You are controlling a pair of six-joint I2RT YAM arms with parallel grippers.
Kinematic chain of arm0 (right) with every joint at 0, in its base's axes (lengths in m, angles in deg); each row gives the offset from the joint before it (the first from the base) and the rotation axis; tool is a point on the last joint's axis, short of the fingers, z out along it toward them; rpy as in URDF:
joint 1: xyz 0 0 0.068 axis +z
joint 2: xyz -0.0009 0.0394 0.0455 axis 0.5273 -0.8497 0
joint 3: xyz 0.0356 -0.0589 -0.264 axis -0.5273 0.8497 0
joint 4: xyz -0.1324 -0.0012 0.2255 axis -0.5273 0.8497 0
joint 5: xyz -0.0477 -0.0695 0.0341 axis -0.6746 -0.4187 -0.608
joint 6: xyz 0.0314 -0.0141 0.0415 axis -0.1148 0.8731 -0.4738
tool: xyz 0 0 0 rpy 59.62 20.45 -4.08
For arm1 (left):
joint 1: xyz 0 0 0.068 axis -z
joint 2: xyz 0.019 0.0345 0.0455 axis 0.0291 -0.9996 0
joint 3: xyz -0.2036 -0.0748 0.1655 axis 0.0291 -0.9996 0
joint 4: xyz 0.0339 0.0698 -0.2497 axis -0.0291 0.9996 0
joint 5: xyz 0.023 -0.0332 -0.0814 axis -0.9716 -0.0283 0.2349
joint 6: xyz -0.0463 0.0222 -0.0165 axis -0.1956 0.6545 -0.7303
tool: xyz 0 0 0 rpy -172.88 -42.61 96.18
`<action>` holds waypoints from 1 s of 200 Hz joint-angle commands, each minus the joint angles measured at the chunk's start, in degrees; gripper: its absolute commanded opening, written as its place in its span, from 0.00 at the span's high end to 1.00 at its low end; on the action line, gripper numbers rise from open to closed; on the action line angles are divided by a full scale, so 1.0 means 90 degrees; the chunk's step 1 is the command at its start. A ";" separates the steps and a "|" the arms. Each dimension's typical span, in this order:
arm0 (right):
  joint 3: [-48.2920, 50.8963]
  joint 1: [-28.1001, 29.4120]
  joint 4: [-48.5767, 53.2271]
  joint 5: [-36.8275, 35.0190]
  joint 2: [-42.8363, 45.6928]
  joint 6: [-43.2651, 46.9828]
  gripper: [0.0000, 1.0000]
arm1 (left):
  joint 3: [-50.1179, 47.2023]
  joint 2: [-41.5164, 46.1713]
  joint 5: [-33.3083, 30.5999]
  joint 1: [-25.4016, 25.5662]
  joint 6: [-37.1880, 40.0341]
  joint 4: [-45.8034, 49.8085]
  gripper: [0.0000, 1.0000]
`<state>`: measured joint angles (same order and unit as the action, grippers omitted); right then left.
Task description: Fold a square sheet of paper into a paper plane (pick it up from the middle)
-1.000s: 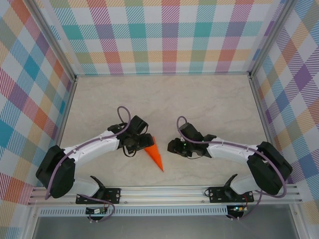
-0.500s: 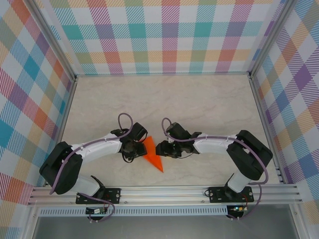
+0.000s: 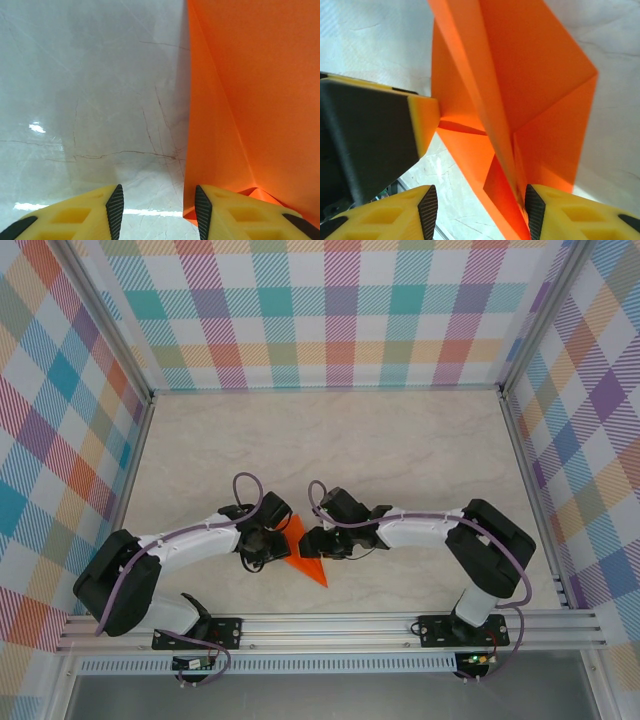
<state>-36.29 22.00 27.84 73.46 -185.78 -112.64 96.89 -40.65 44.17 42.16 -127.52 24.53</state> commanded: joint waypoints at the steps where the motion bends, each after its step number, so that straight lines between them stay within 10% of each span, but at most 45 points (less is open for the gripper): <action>1: -0.0298 0.0135 0.0317 0.0065 -0.0171 0.0349 0.48 | -0.0122 0.0146 -0.0027 0.0042 -0.0071 -0.0136 0.56; 118: -0.1401 0.0744 0.2093 -0.1441 -0.0872 0.1029 0.55 | -0.0433 0.1215 -0.0502 0.0037 -0.0413 0.0082 0.54; 200: -0.2253 0.0991 0.3124 -0.2270 -0.1190 0.1164 0.89 | -0.0576 0.2815 -0.1371 0.0042 -0.0764 0.0866 0.52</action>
<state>-53.19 30.09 50.28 57.37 -196.12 -102.43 93.26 -19.76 36.25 42.16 -132.33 27.81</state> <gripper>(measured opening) 0.167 0.477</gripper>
